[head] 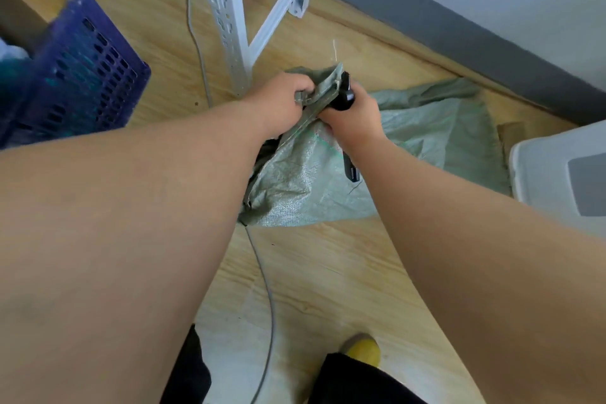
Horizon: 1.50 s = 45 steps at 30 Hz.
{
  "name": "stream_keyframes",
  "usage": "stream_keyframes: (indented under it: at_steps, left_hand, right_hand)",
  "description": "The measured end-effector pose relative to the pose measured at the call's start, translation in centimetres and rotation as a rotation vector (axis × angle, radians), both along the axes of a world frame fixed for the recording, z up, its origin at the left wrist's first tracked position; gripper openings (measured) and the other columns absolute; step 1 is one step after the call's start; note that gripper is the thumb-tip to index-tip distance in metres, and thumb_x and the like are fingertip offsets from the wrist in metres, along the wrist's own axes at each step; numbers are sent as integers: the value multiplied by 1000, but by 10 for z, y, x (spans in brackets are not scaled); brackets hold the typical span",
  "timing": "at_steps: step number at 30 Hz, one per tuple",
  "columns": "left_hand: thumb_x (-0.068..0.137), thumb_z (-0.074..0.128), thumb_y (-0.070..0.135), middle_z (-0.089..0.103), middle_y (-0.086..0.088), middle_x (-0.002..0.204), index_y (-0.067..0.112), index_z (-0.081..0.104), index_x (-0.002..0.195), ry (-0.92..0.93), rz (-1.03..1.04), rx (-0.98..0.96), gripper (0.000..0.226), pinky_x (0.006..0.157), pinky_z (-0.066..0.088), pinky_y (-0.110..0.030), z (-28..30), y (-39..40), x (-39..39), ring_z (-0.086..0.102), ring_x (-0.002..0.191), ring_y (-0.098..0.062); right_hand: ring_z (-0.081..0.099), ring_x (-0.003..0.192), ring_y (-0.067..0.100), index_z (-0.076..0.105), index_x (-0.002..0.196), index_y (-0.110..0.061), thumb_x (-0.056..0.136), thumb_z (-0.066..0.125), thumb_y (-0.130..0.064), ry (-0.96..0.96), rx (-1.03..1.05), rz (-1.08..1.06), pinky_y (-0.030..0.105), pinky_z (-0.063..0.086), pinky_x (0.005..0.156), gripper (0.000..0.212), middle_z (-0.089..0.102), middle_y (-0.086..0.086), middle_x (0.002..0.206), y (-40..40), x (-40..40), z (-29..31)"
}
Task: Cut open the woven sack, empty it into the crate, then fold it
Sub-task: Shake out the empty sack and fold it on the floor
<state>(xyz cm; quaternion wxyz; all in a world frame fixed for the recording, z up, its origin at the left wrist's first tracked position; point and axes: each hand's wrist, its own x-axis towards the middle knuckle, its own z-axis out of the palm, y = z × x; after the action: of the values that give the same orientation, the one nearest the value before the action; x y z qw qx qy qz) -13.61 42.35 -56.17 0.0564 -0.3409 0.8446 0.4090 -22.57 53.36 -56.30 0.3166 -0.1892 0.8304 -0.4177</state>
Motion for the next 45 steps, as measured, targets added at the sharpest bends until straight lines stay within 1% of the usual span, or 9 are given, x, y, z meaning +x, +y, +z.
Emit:
stream_keyframes:
  at_steps: [5, 16, 24, 31, 33, 35, 38, 41, 45]
  left_hand:
    - [91, 53, 9, 58, -3, 102, 27, 59, 121, 4, -80, -100, 36, 74, 40, -27, 115, -3, -14, 56, 91, -26]
    - [83, 71, 25, 60, -6, 98, 17, 61, 95, -126, -111, -503, 17, 68, 40, -32, 407, -15, -22, 56, 89, -30]
    - [86, 69, 37, 59, -8, 113, 17, 57, 116, 151, -36, -703, 39, 72, 40, -34, 613, -6, -18, 58, 101, -32]
    - [86, 68, 36, 62, -13, 92, 3, 63, 115, -231, -70, -769, 44, 79, 53, -37, 736, -2, 6, 62, 88, -34]
    - [92, 60, 45, 62, -17, 101, -1, 56, 124, -204, 32, -539, 56, 86, 53, -35, 764, 5, 8, 63, 94, -31]
    - [92, 56, 48, 60, -9, 101, 6, 54, 120, -13, 147, -70, 51, 73, 56, -30, 787, 9, 7, 61, 80, -19]
    - [91, 63, 36, 64, 2, 100, 21, 59, 109, 149, -21, 239, 24, 71, 52, -31, 810, 20, 4, 61, 85, -13]
    - [88, 67, 8, 67, -2, 92, 15, 59, 98, 79, -183, 34, 14, 71, 54, -33, 810, 31, -1, 64, 82, -16]
    - [87, 57, 10, 65, -14, 91, -2, 60, 90, -23, 36, -695, 13, 67, 54, -32, 811, 23, -10, 65, 74, -29]
  right_hand:
    - [63, 71, 26, 63, 89, -16, 78, 70, -16, 34, -36, -131, 46, 58, 73, 14, 68, 5, 80, 0, -12, 101]
    - [51, 56, 20, 53, 85, -16, 87, 55, -4, 186, -297, -360, 28, 49, 56, 13, 55, -3, 67, 12, -46, 401]
    - [63, 76, 26, 46, 69, -28, 83, 58, -12, 369, -404, -479, 48, 56, 82, 24, 58, -10, 70, 29, -60, 605]
    - [66, 80, 30, 48, 70, -27, 74, 53, -14, 414, -546, -678, 47, 57, 84, 14, 61, -6, 73, 69, -57, 732]
    - [67, 81, 30, 46, 70, -26, 76, 52, -12, 414, -533, -688, 47, 57, 83, 16, 59, -5, 72, 79, -52, 743]
    - [70, 88, 33, 46, 70, -26, 72, 51, -11, 382, -496, -702, 49, 57, 84, 16, 60, -3, 74, 89, -52, 744]
    - [70, 88, 31, 49, 73, -27, 66, 51, -14, 316, -505, -733, 48, 57, 86, 14, 64, 0, 79, 103, -52, 741]
    - [69, 89, 30, 52, 79, -26, 72, 53, -13, 291, -555, -793, 44, 58, 86, 15, 64, 1, 82, 116, -52, 745]
    - [69, 90, 30, 55, 82, -25, 73, 57, -16, 286, -563, -853, 42, 57, 87, 13, 67, 3, 87, 136, -59, 744]
